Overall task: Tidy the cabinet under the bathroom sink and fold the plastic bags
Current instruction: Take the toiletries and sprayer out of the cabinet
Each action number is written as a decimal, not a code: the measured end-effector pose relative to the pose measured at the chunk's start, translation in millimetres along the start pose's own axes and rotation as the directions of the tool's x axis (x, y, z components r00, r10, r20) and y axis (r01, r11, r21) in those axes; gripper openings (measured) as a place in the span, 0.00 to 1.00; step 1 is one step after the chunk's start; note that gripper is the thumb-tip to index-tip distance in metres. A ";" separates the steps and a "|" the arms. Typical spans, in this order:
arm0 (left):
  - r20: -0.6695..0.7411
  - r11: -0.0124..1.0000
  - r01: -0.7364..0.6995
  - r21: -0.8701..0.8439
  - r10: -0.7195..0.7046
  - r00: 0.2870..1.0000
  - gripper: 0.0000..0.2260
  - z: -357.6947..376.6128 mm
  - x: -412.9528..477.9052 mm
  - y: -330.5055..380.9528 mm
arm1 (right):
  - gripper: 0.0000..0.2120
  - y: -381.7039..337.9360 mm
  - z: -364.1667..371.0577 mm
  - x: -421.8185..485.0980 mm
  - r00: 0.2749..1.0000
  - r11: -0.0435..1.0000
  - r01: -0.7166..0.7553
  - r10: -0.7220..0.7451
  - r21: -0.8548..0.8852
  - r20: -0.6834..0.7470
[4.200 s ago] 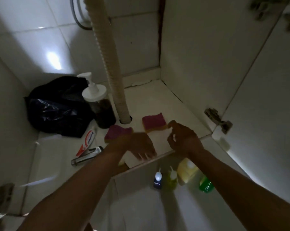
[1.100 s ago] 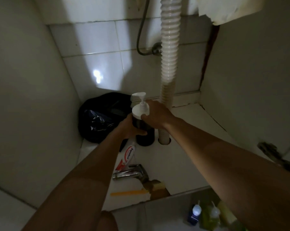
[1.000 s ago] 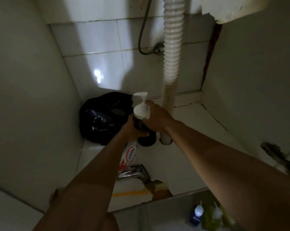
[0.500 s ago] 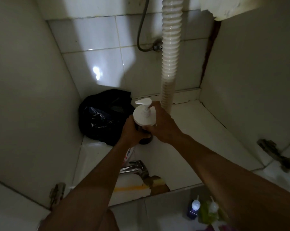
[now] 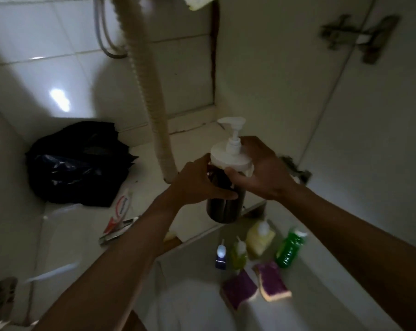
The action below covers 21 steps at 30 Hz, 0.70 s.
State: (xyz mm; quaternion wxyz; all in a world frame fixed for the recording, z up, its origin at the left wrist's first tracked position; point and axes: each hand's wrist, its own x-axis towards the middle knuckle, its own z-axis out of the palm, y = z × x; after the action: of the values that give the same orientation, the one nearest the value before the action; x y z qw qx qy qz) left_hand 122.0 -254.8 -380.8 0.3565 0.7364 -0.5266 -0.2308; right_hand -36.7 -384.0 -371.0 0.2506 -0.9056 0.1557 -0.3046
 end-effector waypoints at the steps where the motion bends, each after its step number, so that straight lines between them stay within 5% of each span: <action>1: 0.049 1.000 -0.021 -0.008 0.022 0.999 0.45 17.8 1.8 9.8 | 0.35 9.6 -12.0 -16.0 1.000 0.999 -0.006 0.005 -0.041 -0.006; 6: 0.273 0.997 -0.068 -0.021 0.071 0.959 0.39 109.0 4.2 44.8 | 0.37 52.2 -57.0 -111.0 0.992 0.982 -0.125 0.126 -0.142 -0.003; 12: 0.552 0.997 -0.067 -0.035 0.075 0.830 0.40 204.6 0.4 55.4 | 0.37 85.3 -78.9 -214.9 0.930 0.928 -0.360 0.365 -0.099 0.041; 16: 0.618 0.996 -0.094 0.001 0.073 0.783 0.40 256.8 -7.5 42.2 | 0.48 98.2 -74.1 -257.5 0.894 0.896 -0.434 0.441 -0.093 0.083; 21: 0.596 0.999 -0.018 0.043 -0.011 0.803 0.42 307.9 -16.4 18.4 | 0.42 117.3 -55.5 -291.0 0.838 0.843 -0.513 0.533 -0.163 0.117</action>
State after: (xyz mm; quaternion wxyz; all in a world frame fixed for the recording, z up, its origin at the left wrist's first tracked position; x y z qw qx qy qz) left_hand -115.1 -329.7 -564.1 0.1562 0.6339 -0.6184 -0.4374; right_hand -309.7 -374.3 -535.0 0.2786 -0.8635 0.3959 -0.1416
